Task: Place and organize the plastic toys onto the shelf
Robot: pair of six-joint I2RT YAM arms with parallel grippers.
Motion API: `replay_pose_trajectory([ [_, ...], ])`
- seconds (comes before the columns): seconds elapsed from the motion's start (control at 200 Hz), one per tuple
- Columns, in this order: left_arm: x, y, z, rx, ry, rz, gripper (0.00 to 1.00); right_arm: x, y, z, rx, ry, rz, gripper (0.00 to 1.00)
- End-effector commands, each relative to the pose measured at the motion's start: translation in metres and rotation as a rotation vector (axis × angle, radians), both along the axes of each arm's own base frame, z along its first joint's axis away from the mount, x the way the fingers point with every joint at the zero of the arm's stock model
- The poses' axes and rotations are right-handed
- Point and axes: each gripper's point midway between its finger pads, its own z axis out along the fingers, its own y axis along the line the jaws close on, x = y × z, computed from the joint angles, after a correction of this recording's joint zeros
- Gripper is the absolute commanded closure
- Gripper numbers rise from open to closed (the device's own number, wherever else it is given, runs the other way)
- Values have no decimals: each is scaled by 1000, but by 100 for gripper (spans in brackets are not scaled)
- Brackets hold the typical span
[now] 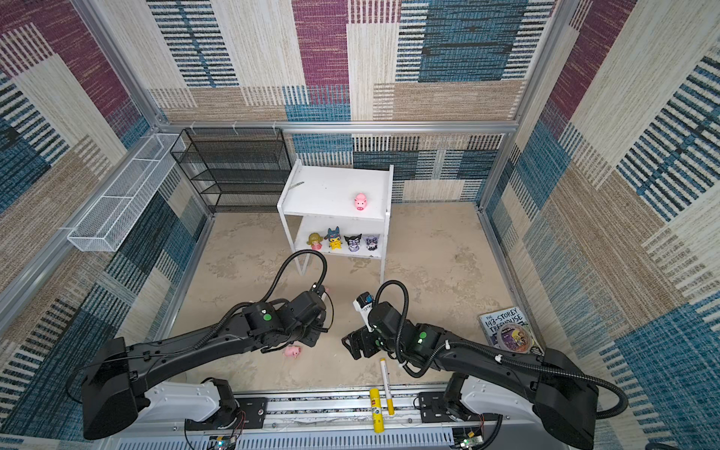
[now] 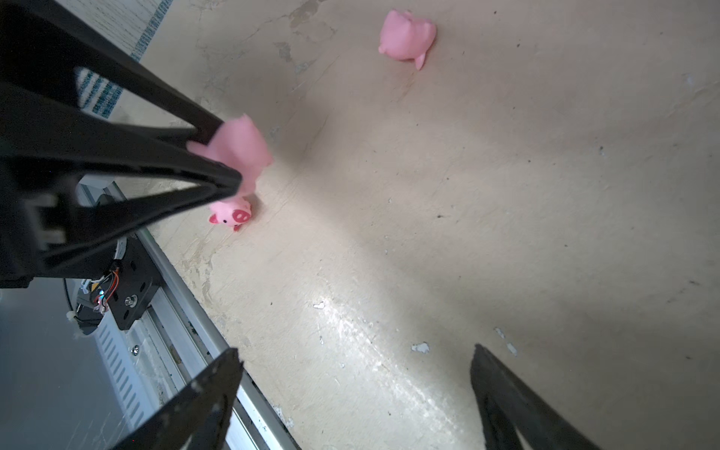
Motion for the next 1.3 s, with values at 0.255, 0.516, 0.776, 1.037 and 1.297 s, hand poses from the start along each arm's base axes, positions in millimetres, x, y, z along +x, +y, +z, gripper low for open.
replay_pose_trajectory([
  [0.255,13,-15,135,47,-102,-198,62,2,-14,23,12,-71,-31,7],
  [0.516,37,-33,212,22,-123,-236,61,21,-34,92,-22,-245,-100,3],
  [0.776,84,-45,260,-64,-227,-204,61,24,-44,121,1,-286,-144,2],
  [1.037,67,-30,212,-7,-102,-199,60,19,-42,108,12,-244,-131,2],
  [1.297,21,27,136,-188,-148,-5,35,17,-15,76,10,-175,-52,3],
])
